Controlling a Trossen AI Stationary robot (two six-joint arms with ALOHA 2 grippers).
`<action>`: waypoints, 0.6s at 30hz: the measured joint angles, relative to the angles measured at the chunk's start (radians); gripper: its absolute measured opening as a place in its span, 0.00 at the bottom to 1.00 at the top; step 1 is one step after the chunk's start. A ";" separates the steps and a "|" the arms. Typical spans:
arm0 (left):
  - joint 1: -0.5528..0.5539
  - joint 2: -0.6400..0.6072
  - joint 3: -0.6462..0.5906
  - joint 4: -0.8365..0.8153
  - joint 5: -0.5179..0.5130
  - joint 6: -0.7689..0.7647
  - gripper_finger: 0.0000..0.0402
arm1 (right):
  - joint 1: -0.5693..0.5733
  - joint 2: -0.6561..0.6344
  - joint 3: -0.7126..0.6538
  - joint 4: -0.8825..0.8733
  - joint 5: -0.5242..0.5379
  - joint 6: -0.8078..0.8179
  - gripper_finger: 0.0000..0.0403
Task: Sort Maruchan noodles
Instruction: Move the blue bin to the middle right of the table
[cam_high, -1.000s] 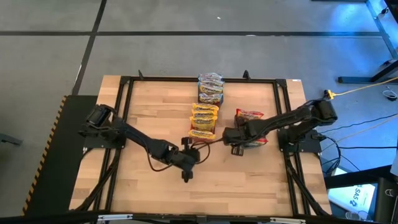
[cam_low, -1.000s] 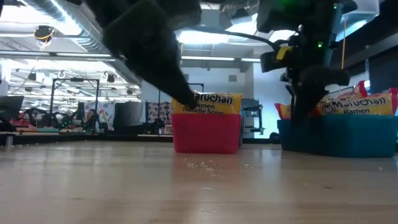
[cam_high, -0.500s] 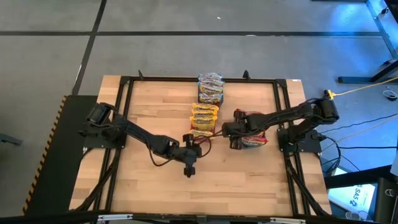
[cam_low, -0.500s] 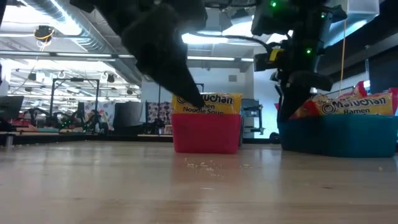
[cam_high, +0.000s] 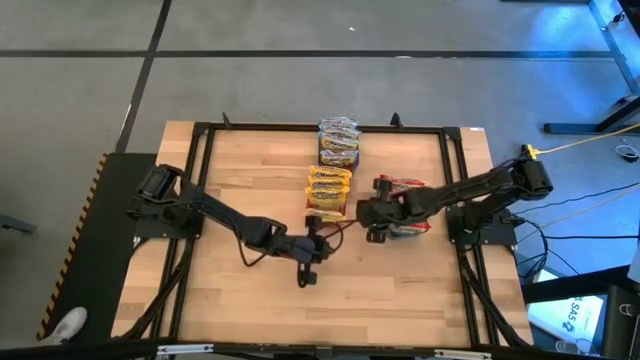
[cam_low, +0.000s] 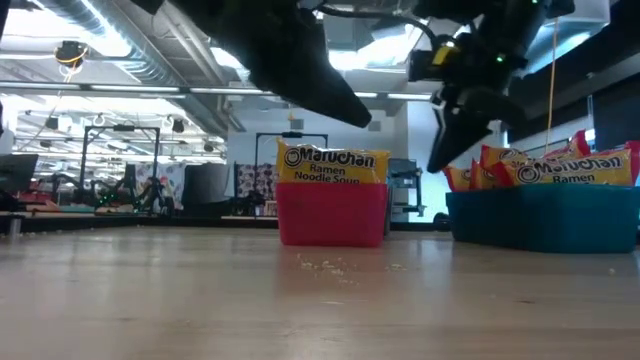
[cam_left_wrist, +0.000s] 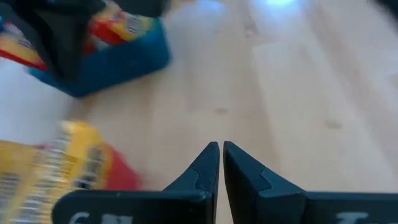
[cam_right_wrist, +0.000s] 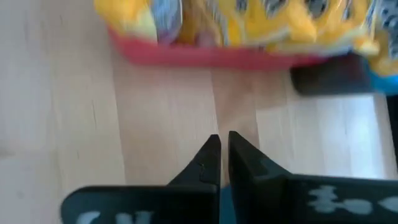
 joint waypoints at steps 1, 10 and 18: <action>-0.004 0.000 0.000 0.001 -0.018 0.033 0.04 | -0.006 -0.002 0.000 0.021 0.001 -0.011 0.00; -0.005 0.000 0.002 0.023 0.048 0.123 0.04 | -0.008 -0.016 0.010 0.159 -0.037 -0.086 0.00; -0.003 0.000 0.002 0.146 0.400 0.214 0.04 | -0.008 -0.016 0.010 0.227 -0.048 -0.121 0.00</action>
